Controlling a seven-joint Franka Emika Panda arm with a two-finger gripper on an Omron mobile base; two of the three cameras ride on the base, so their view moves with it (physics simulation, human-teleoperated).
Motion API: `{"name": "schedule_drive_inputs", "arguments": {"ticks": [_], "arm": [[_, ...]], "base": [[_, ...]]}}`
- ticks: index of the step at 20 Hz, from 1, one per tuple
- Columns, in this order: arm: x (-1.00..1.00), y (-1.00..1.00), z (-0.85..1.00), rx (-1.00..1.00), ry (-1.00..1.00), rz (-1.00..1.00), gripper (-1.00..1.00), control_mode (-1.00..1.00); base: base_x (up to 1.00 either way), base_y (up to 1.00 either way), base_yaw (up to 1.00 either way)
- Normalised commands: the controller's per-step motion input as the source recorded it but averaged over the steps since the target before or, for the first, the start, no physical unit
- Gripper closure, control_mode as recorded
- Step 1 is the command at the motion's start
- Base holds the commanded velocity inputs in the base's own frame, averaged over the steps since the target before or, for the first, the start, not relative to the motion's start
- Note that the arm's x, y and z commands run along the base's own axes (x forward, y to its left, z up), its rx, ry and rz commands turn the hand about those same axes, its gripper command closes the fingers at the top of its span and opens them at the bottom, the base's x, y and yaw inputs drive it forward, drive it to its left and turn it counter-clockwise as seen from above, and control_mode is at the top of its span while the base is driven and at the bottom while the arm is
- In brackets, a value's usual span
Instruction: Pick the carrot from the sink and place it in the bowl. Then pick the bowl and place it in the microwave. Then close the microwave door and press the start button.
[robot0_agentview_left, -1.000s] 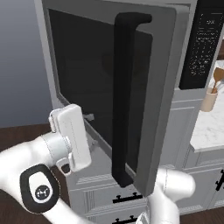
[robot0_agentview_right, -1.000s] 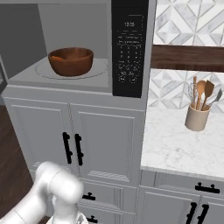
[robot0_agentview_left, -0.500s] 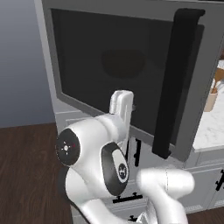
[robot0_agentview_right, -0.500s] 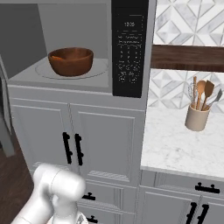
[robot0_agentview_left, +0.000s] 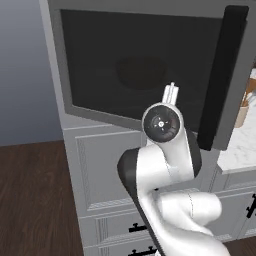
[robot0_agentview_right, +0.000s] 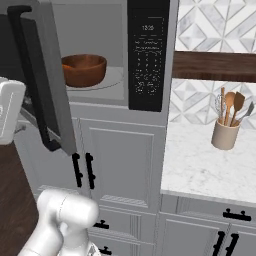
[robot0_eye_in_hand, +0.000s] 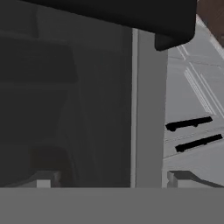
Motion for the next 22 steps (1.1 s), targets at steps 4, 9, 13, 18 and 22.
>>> {"name": "schedule_drive_inputs", "arguments": {"ticks": [4, 9, 13, 18, 22], "arm": [[0.98, -0.22, 0.00, 0.06, 0.00, 0.14, -1.00, -1.00], [0.93, 0.00, 0.00, 0.01, 0.11, 0.01, -1.00, -1.00], [0.86, 0.00, 0.00, 0.00, 0.12, 0.00, -1.00, -1.00], [0.75, 0.00, 0.00, 0.00, 0.10, 0.00, -1.00, -1.00], [0.65, 0.00, 0.00, 0.00, 0.06, 0.00, -1.00, -1.00]], "base": [[0.00, 0.00, 0.00], [0.00, 0.00, 0.00], [0.00, 0.00, 0.00], [0.00, 0.00, 0.00], [0.00, 0.00, 0.00]]}}
